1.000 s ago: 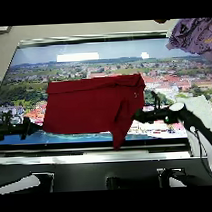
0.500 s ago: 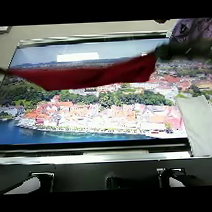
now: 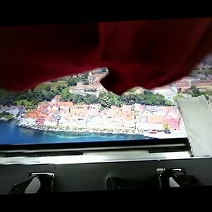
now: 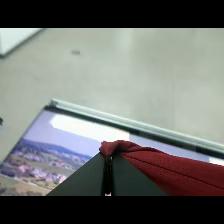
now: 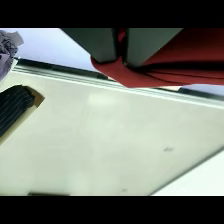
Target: Fold the clothes and pants, and hang the long-sleeved shirts on hangers.
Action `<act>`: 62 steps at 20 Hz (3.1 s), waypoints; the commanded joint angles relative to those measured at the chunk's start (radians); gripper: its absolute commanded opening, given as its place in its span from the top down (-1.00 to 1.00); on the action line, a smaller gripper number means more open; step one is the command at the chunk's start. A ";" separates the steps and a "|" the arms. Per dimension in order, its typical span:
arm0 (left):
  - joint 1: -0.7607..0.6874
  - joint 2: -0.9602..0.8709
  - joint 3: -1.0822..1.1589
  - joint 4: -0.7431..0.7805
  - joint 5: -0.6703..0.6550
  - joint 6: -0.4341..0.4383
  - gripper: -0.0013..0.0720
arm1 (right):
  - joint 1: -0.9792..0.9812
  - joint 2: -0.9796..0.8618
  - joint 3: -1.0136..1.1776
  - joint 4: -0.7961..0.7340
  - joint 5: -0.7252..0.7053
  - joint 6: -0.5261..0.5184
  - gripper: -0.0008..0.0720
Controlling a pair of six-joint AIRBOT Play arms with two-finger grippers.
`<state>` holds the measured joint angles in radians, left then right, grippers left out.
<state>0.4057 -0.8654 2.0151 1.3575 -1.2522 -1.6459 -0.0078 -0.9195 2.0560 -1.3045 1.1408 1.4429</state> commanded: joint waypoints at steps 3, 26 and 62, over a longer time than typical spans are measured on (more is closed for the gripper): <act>-0.001 0.071 -0.035 0.055 -0.050 -0.064 0.93 | 0.000 0.035 0.005 -0.016 0.058 0.058 0.91; -0.214 -0.941 -0.332 0.016 0.321 0.049 0.93 | 0.000 -1.092 -0.049 0.093 0.034 0.196 0.91; -0.178 -1.073 -0.246 -0.053 -0.243 0.098 0.93 | 0.000 -1.043 -0.048 -0.069 0.444 0.233 0.91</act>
<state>0.2268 -1.9324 1.7622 1.3125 -1.4673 -1.5608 -0.0074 -1.9678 2.0071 -1.3647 1.5368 1.6741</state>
